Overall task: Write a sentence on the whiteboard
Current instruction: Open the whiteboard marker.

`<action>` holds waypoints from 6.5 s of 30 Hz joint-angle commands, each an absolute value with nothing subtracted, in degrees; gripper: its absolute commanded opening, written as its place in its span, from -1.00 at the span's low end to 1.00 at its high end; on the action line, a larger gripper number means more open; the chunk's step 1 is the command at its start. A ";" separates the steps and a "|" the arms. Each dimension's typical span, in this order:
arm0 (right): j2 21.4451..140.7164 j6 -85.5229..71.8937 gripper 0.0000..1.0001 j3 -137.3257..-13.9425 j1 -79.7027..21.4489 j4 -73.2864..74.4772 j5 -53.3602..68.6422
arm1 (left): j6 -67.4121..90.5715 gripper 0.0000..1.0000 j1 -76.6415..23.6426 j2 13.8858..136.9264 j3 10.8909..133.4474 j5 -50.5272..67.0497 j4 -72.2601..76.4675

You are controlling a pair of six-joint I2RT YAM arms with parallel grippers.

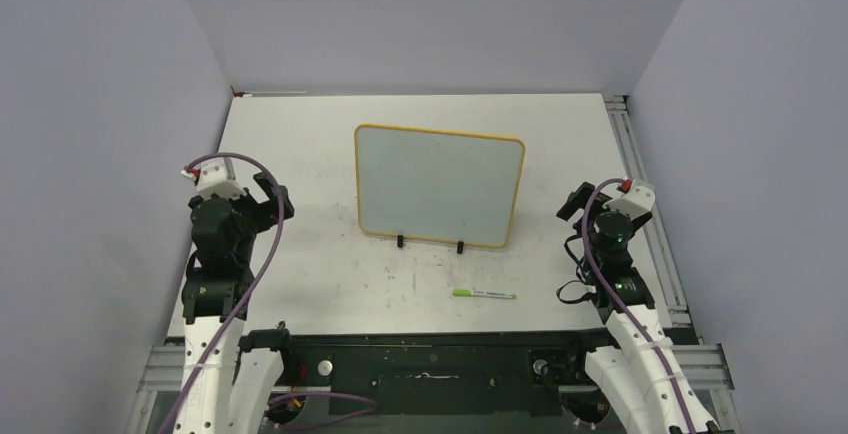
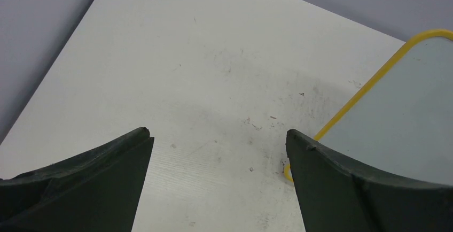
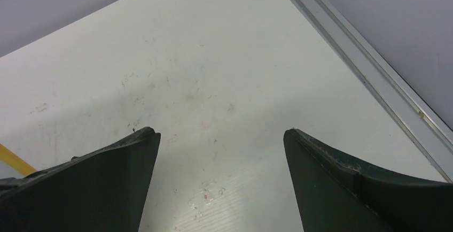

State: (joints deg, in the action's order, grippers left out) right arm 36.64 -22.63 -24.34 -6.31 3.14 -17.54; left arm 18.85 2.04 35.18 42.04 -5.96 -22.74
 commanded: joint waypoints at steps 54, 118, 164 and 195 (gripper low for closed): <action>29.32 -27.07 0.80 -29.84 -6.19 16.82 -4.08 | -8.96 0.18 -66.27 96.37 63.17 10.83 -12.92; 36.64 -37.12 0.95 -28.58 -23.14 20.56 26.83 | -10.26 -1.00 -66.51 66.84 51.24 -0.98 -24.33; 55.46 -35.21 0.33 -29.95 -37.22 -3.88 52.14 | -10.68 -1.00 -67.50 65.48 50.36 5.44 -24.46; 55.65 -35.63 -0.34 -27.37 -38.42 -4.02 50.97 | -10.43 -1.00 -67.17 64.16 50.10 3.96 -24.39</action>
